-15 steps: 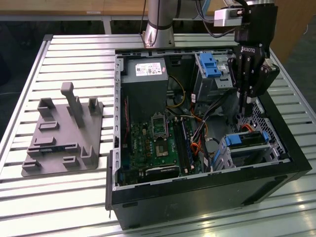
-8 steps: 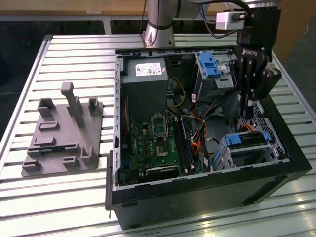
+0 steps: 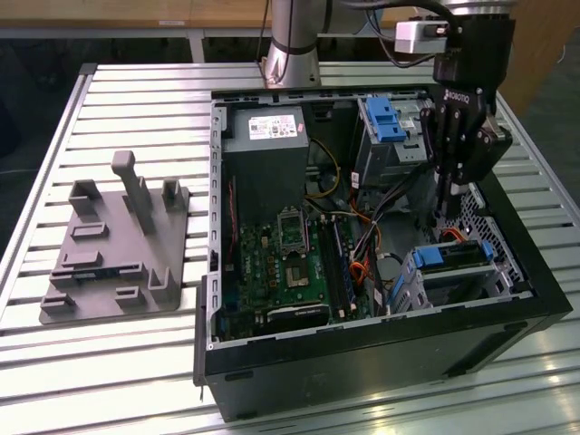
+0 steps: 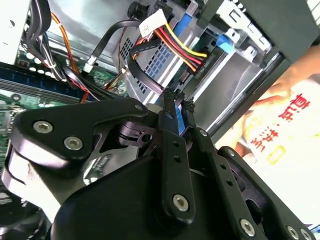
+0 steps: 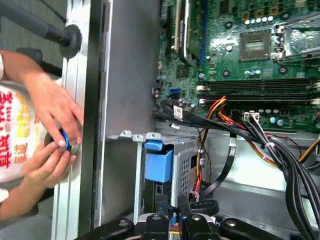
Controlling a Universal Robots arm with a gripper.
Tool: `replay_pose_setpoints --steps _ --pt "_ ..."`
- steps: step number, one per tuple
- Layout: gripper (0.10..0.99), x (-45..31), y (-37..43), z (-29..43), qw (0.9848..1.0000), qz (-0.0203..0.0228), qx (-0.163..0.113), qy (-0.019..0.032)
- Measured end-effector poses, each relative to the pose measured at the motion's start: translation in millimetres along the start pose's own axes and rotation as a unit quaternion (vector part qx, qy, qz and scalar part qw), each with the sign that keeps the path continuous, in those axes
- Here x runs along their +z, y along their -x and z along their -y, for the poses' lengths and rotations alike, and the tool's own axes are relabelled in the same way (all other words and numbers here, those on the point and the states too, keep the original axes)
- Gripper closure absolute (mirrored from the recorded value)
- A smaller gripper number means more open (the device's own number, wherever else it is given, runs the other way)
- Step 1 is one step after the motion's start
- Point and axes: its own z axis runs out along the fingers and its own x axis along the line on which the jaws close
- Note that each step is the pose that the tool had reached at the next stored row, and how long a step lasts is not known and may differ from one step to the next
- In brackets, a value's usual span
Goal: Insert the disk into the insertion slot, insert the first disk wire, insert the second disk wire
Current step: 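Insert the second disk wire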
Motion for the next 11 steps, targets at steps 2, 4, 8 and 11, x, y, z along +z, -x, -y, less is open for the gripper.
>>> replay_pose_setpoints --steps 2,4,8,11 --pt "0.886 0.0 0.0 0.0 0.9999 0.0006 0.013 0.0066" --pt "0.886 0.2 0.1 0.0 0.9995 0.0012 0.027 0.0138" --pt "0.886 0.5 0.3 0.0 0.9980 0.0021 0.056 0.0285" --pt "0.886 0.8 0.4 0.0 0.9963 0.0029 0.077 0.0391"
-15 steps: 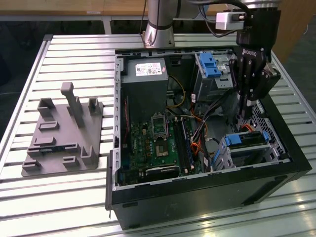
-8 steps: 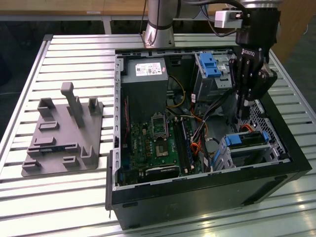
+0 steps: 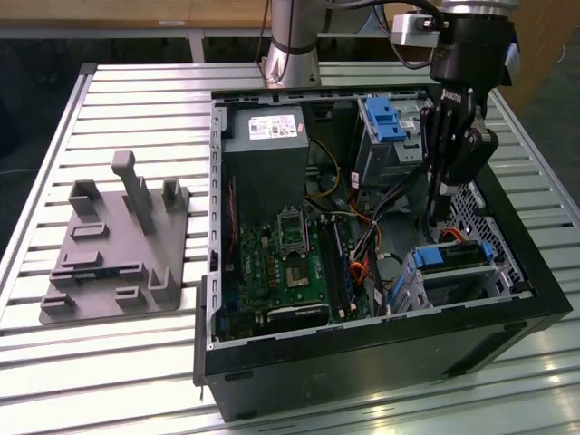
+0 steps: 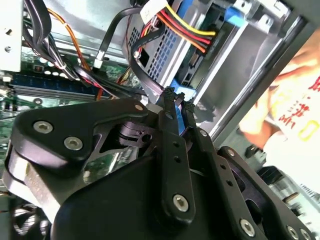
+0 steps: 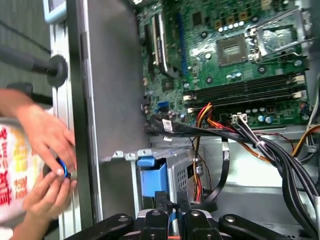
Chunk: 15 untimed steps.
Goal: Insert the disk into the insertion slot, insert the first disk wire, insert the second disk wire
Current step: 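Insert the second disk wire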
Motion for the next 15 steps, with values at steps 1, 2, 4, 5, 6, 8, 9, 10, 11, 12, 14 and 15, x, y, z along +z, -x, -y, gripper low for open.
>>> replay_pose_setpoints --steps 1,2,4,5,6,8,9,10,11,12,14,15 --pt "0.886 0.1 0.0 0.0 1.0000 0.0004 0.006 0.0031" --pt "0.886 0.1 0.1 0.0 0.9999 0.0011 0.010 0.0054" --pt "0.886 0.2 0.1 0.0 0.9998 0.0036 0.016 0.0086" --pt "0.886 0.3 0.1 0.0 0.9998 0.0063 0.018 0.0100" --pt "0.886 0.4 0.1 0.3 0.9997 0.0105 0.018 0.0109" --pt "0.886 0.3 0.1 2.3 0.9997 0.0146 0.018 0.0114" --pt "0.886 0.1 0.2 3.3 0.9997 0.0147 0.018 0.0114" --pt "0.886 0.1 0.3 4.1 0.9997 0.0148 0.018 0.0113" --pt "0.886 0.0 0.4 5.3 0.9997 0.0148 0.017 0.0108" --pt "0.886 -0.1 0.6 6.6 0.9997 0.0149 0.015 0.0098" --pt "0.886 -0.2 0.9 8.6 0.9998 0.0153 0.007 0.0061" --pt "0.886 -0.3 0.9 9.3 0.9999 0.0157 0.003 0.0042"
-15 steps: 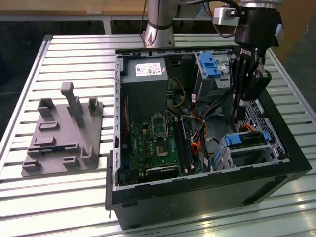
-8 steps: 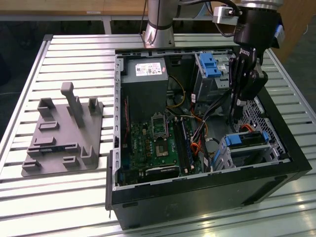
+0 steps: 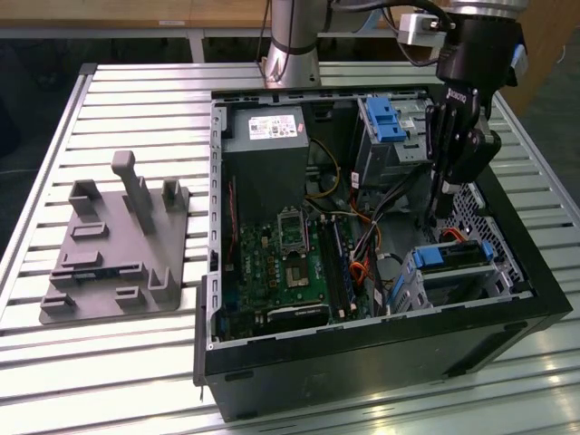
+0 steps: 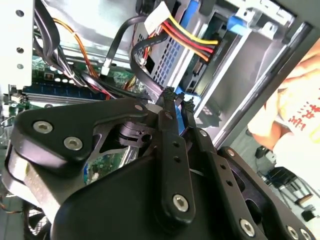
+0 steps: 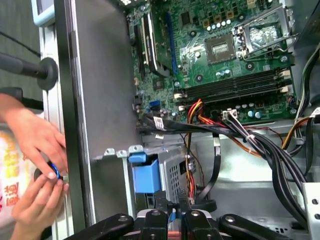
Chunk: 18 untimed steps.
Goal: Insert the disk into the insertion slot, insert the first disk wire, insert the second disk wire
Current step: 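Insert the second disk wire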
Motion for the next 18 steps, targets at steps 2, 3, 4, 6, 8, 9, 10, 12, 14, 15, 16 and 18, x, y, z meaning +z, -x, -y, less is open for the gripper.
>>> replay_pose_setpoints --steps 2,3,4,6,8,9,10,12,14,15,16,18 --pt "0.886 0.0 0.1 1.4 1.0000 0.0067 -0.006 -0.0017" --pt "0.886 0.0 0.2 2.0 0.9999 0.0132 -0.007 -0.0015" --pt "0.886 -0.1 0.3 2.4 0.9997 0.0217 -0.009 -0.0009" --pt "0.886 0.0 0.1 3.1 0.9991 0.0404 -0.010 0.0010" --pt "0.886 0.1 -0.3 3.7 0.9983 0.0579 -0.011 0.0028" --pt "0.886 0.3 -0.8 4.2 0.9978 0.0649 -0.012 0.0036" --pt "0.886 0.7 -1.7 5.1 0.9976 0.0679 -0.012 0.0038" --pt "0.886 1.6 -3.6 7.4 0.9974 0.0707 -0.012 0.0041" --pt "0.886 2.2 -5.1 10.1 0.9973 0.0727 -0.012 0.0044" --pt "0.886 2.5 -5.8 11.2 0.9972 0.0732 -0.012 0.0044" --pt "0.886 2.8 -6.4 12.3 0.9972 0.0737 -0.012 0.0045" --pt "0.886 3.5 -7.9 13.1 0.9971 0.0744 -0.013 0.0046"
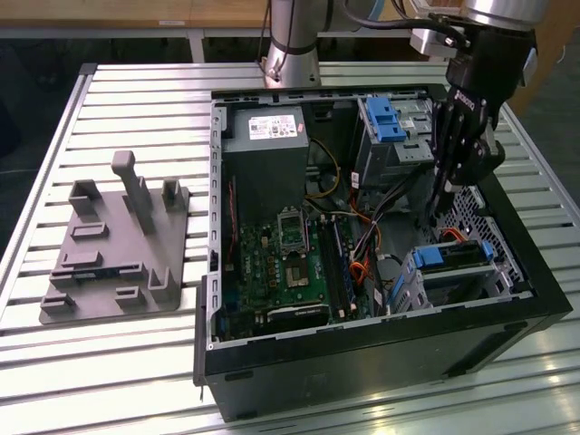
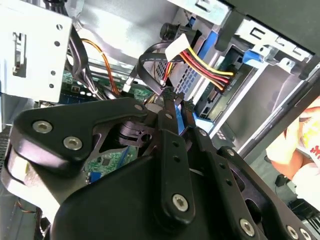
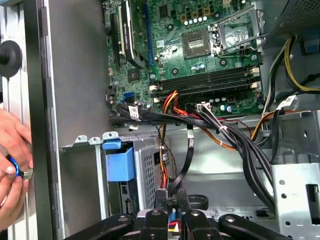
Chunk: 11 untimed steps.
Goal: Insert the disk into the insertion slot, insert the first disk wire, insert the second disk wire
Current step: 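Insert the second disk wire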
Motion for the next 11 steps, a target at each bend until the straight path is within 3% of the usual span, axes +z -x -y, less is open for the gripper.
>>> replay_pose_setpoints --steps 8,11 --pt "0.886 1.1 -3.6 0.5 1.0000 0.0011 -0.009 -0.0026" --pt "0.886 1.1 -3.7 0.5 0.9999 -0.0025 -0.011 -0.0036"
